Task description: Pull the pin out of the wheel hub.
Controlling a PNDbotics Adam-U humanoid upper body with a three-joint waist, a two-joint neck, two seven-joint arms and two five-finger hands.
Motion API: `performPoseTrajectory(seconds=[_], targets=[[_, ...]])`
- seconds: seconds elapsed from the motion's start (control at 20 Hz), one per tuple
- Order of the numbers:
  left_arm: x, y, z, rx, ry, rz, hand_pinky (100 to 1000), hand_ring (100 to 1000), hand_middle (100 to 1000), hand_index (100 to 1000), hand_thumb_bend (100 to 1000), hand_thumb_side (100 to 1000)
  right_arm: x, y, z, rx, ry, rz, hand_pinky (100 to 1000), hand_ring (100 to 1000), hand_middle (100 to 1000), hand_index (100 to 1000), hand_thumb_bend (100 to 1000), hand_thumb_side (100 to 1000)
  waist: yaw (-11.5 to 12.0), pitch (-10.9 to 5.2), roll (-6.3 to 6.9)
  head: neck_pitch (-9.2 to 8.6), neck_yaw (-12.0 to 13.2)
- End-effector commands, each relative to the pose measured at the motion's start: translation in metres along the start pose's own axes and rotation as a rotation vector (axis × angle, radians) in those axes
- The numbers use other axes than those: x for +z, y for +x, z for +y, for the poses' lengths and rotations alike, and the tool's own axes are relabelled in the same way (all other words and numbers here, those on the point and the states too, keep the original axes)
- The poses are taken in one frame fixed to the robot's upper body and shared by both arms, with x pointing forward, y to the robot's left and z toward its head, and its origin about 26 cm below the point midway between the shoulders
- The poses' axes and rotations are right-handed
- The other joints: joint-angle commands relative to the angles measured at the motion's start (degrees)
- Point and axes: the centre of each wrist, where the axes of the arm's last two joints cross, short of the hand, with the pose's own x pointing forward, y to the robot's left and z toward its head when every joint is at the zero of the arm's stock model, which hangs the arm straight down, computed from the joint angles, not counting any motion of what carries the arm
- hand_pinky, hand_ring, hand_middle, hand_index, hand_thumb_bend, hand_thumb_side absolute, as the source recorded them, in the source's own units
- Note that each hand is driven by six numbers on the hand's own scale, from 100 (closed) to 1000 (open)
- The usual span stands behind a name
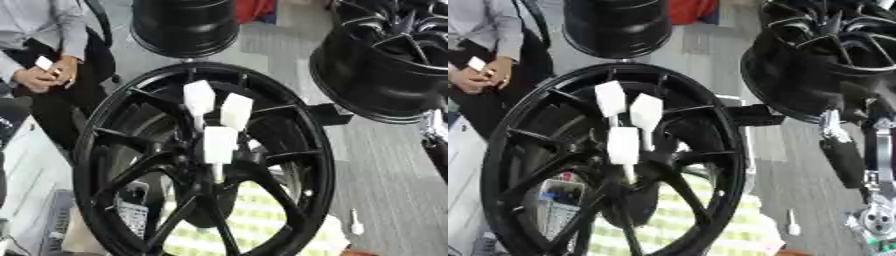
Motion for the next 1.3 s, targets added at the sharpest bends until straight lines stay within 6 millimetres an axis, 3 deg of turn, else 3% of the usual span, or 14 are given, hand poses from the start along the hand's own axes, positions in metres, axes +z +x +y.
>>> performPoseTrajectory(seconds=[0.05,0.45,0.65,0.85,1.0,1.3], targets=[[-0.003,0.006,0.004,-0.018,-0.006,-0.024,786,740,556,779,100,763,-0.016,0.005,-0.022,0.112,0.033,-0.099,773,855,795,818,100,562,-0.1,-0.74,0.04,0.26,0.3],[-0.003,0.006,0.005,-0.023,-0.01,-0.022,786,740,556,779,100,764,-0.042,0.015,-0.052,0.257,0.113,-0.221,801,855,790,817,100,460,-0.3,-0.79,-0.19,0.44,0.2],[-0.003,0.006,0.004,-0.021,-0.014,-0.021,786,741,557,781,100,765,-0.045,0.017,-0.052,0.23,0.095,-0.225,787,853,791,815,100,464,-0.3,-0.55,-0.09,0.46,0.2],[-0.009,0.01,0.004,-0.031,-0.019,-0.046,786,742,561,784,100,751,-0.038,0.014,-0.042,0.149,0.048,-0.206,771,852,791,813,100,523,-0.5,-0.53,0.24,0.72,-0.3],[-0.034,0.025,0.014,-0.129,-0.057,-0.159,784,744,577,799,100,705,-0.029,0.01,-0.034,0.108,0.028,-0.195,765,852,792,813,100,542,-0.5,-0.85,0.79,1.17,-0.6],[-0.101,0.092,0.036,-0.501,-0.324,-0.423,788,759,634,838,100,553,-0.013,0.004,-0.021,0.075,0.018,-0.158,754,852,794,813,100,602,-0.6,-1.16,2.3,1.54,-0.4]])
